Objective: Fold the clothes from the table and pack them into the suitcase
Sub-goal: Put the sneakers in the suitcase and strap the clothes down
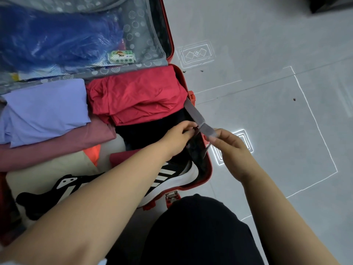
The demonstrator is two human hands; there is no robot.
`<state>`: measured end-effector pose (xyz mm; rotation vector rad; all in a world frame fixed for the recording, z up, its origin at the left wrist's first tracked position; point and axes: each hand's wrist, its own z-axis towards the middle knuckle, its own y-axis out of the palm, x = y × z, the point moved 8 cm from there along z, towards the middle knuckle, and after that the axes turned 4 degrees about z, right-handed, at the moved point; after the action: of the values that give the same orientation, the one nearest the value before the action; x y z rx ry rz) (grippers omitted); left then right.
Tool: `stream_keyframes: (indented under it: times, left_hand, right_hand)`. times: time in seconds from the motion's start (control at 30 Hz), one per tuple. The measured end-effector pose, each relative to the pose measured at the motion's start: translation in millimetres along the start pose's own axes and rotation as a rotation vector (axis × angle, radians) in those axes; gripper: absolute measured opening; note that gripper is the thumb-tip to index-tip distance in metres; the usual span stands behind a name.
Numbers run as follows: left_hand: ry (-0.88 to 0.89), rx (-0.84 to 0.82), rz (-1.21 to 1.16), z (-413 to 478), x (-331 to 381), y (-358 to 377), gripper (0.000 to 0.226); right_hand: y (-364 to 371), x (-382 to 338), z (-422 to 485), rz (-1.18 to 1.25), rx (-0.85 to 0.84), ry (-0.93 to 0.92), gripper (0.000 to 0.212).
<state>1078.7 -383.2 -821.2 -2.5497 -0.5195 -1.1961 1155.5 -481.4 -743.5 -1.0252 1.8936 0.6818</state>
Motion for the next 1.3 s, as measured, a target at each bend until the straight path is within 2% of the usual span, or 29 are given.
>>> stream_keyframes:
  times: [0.07, 0.13, 0.2, 0.27, 0.33, 0.4, 0.5, 0.57, 0.7, 0.77, 0.87, 1.0, 1.1, 1.17, 1.23, 1.3]
  left_hand:
    - [0.04, -0.04, 0.156, 1, -3, 5, 0.047]
    - [0.026, -0.023, 0.278, 0, -1, 7, 0.055]
    - [0.022, 0.032, 0.387, -1, 5, 10, 0.049]
    - [0.031, 0.11, 0.478, 2, 9, 9, 0.035]
    - [0.065, 0.147, 0.437, 1, 10, 5, 0.019]
    - [0.123, 0.052, 0.283, -5, 12, 3, 0.01]
    - [0.179, -0.104, 0.166, -25, 27, -16, 0.008]
    - [0.182, -0.156, 0.205, -40, 36, -41, 0.007]
    - [0.149, -0.152, 0.383, -69, 34, -101, 0.009]
    - [0.152, -0.082, 0.526, -85, 30, -132, 0.006]
    - [0.136, 0.036, 0.814, -112, 24, -172, 0.014]
    - [0.121, 0.205, 0.944, -147, 13, -209, 0.011]
    - [0.142, 0.311, 0.798, -166, 4, -221, 0.016]
    - [0.186, 0.381, 0.646, -175, 1, -223, 0.019]
    - [0.253, 0.417, 0.522, -180, 0, -223, 0.021]
    - [0.317, 0.405, 0.461, -185, 1, -223, 0.027]
  right_hand:
    - [-7, -3, 2, 0.052, 0.076, 0.011, 0.014]
    - [-12, -2, 4, 0.057, 0.127, 0.024, 0.014]
    - [-14, 0, 6, 0.048, 0.153, 0.044, 0.015]
    - [-21, 3, 7, 0.088, 0.204, 0.053, 0.022]
    - [-32, 7, 7, 0.151, 0.3, 0.06, 0.028]
    - [-43, 10, 7, 0.182, 0.413, 0.081, 0.018]
    - [-46, 11, 12, 0.101, 0.466, 0.121, 0.021]
    - [-36, 4, 20, -0.069, 0.418, 0.13, 0.032]
    - [7, -26, 35, -0.536, 0.23, 0.041, 0.037]
    - [41, -50, 41, -0.713, 0.106, -0.093, 0.046]
    - [106, -81, 42, -0.899, -0.15, -0.283, 0.043]
    - [184, -78, 36, -1.155, -0.448, -0.379, 0.052]
    - [228, -60, 29, -1.316, -0.556, -0.419, 0.061]
    - [249, -55, 28, -1.406, -0.547, -0.448, 0.062]
    - [264, -61, 32, -1.439, -0.491, -0.501, 0.053]
    - [278, -68, 38, -1.381, -0.447, -0.542, 0.035]
